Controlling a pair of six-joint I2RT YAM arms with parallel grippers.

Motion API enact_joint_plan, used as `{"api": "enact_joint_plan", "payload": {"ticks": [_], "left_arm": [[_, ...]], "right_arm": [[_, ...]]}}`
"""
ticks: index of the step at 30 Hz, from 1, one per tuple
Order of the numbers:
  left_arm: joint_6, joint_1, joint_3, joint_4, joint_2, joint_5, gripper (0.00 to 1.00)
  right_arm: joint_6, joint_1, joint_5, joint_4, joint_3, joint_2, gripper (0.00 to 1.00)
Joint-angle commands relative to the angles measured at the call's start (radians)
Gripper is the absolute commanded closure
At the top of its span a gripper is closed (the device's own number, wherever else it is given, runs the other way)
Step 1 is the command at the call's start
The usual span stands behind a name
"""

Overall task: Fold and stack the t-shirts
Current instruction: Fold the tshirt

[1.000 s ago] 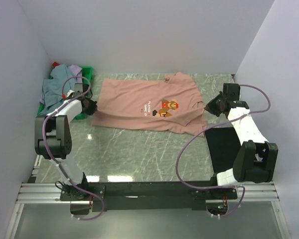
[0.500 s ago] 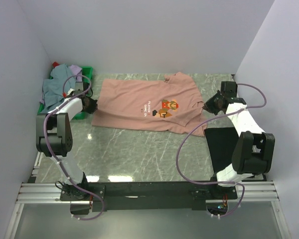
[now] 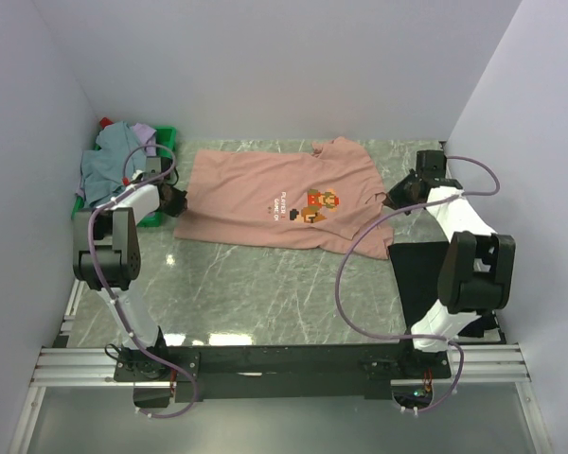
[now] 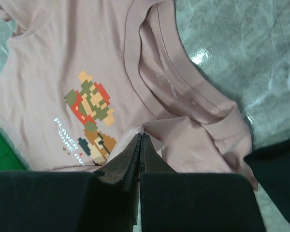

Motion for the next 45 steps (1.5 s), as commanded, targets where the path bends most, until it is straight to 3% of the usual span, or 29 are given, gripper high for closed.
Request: {"api": "enact_joint_plan", "payload": {"ticks": [1, 10, 25, 45], "left_arm": [[0.022, -0.002, 0.042, 0.031, 0.004, 0.004, 0.99], [0.035, 0.001, 0.088, 0.025, 0.021, 0.007, 0.99], [0.029, 0.004, 0.08, 0.026, 0.024, 0.007, 0.99], [0.026, 0.003, 0.078, 0.039, 0.045, 0.011, 0.99]], "right_arm": [[-0.016, -0.011, -0.011, 0.042, 0.065, 0.047, 1.0], [-0.008, -0.018, -0.037, 0.05, 0.127, 0.136, 1.0], [-0.022, -0.051, -0.063, 0.053, 0.116, 0.079, 1.0], [-0.046, -0.024, -0.077, 0.025, 0.254, 0.205, 1.0]]}}
